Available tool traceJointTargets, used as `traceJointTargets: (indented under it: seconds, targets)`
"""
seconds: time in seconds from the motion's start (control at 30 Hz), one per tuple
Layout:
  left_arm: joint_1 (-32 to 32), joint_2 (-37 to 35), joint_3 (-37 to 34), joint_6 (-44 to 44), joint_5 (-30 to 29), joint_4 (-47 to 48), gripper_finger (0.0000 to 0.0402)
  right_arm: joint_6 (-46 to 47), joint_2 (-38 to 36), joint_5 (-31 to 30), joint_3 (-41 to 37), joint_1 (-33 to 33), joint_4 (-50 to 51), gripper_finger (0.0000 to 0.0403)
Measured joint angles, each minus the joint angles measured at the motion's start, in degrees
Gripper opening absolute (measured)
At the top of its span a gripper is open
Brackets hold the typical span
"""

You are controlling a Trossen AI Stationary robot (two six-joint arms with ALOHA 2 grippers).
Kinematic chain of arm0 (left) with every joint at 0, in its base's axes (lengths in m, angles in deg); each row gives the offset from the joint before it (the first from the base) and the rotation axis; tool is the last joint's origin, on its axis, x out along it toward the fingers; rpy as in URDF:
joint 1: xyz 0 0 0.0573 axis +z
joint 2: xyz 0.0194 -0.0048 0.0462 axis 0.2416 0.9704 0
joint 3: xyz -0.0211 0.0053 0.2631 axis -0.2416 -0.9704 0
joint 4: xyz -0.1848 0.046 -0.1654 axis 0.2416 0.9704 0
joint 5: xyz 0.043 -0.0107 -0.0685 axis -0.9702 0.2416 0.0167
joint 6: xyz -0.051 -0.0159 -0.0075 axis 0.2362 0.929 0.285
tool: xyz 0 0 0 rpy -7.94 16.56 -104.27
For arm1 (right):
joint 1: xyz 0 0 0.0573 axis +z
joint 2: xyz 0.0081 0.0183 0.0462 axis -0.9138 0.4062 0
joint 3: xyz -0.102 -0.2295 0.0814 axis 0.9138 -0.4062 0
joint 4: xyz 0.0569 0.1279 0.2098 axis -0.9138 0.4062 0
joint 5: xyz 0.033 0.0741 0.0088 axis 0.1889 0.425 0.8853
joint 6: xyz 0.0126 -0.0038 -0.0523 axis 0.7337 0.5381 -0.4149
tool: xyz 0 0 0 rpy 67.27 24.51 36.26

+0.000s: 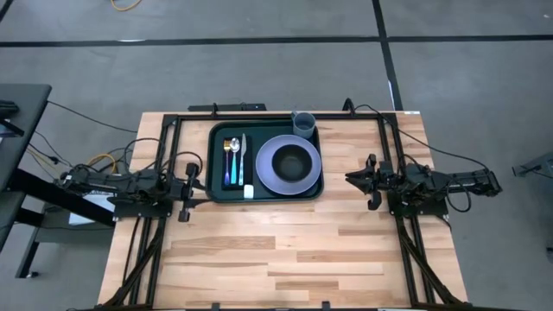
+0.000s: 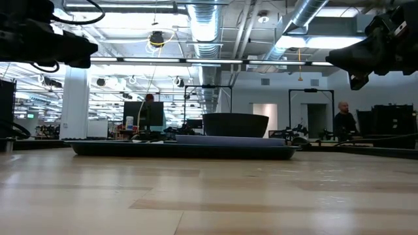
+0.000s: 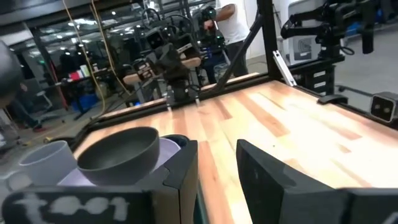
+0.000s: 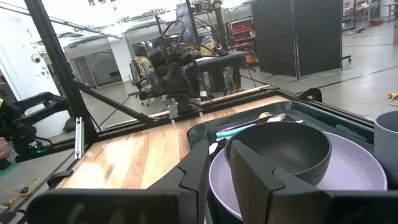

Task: Set up tray
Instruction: Return to Home Position

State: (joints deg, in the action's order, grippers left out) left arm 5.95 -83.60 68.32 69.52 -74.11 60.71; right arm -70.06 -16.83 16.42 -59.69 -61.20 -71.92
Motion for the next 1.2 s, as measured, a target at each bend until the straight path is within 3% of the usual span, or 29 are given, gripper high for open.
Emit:
traceJointTargets:
  seconds: [1.2]
  targets:
    - [0.6,0.2,0.0,3.8,0.1,0.2,0.0100,0.0,0.0,0.0,0.0,0.0,0.0,0.0060]
